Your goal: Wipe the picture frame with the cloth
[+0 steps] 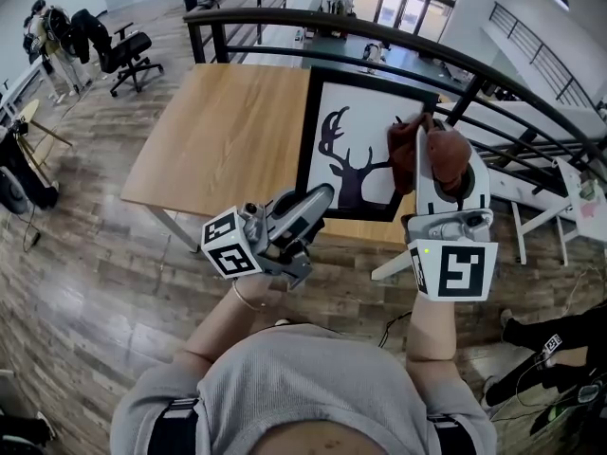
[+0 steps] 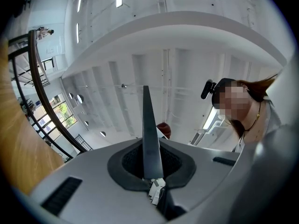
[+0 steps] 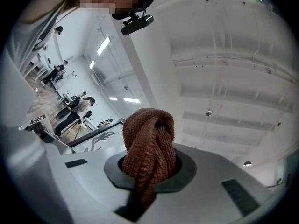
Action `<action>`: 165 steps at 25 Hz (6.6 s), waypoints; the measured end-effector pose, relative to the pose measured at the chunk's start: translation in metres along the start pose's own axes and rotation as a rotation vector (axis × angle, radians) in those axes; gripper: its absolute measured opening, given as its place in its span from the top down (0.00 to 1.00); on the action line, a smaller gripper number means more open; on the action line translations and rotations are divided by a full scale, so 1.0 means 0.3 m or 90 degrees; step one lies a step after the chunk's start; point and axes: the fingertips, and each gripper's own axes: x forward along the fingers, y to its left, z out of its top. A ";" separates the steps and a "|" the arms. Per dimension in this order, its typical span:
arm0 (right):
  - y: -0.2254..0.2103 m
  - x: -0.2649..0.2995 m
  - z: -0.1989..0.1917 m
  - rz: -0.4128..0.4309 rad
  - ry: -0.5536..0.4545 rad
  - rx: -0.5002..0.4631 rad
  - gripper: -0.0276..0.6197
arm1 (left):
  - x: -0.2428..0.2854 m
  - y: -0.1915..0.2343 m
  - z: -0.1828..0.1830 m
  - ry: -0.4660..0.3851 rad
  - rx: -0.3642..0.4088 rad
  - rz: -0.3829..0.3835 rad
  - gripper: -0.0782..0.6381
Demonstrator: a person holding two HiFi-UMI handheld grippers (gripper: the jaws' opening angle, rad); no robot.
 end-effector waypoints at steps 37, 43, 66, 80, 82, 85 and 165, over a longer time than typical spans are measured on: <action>0.177 -0.175 -0.185 0.051 0.056 0.118 0.89 | -0.015 0.044 -0.019 -0.025 -0.020 0.021 0.86; 0.189 -0.191 -0.201 0.054 0.065 0.125 0.89 | -0.014 0.050 -0.025 -0.025 -0.023 0.025 0.86; 0.288 -0.241 -0.291 0.093 0.113 0.161 0.89 | -0.051 0.093 -0.032 -0.025 -0.037 0.057 0.86; 0.318 -0.326 -0.462 0.126 0.199 0.196 0.89 | -0.237 0.321 -0.155 -0.045 -0.158 0.223 0.86; 0.317 -0.344 -0.514 0.133 0.224 0.192 0.89 | -0.305 0.383 -0.218 -0.044 -0.197 0.261 0.86; 0.337 -0.363 -0.570 0.140 0.252 0.218 0.89 | -0.397 0.440 -0.308 -0.041 -0.249 0.301 0.86; 0.503 -0.516 -0.346 0.010 0.154 0.400 0.89 | -0.414 -0.004 -0.322 0.217 0.168 0.330 0.87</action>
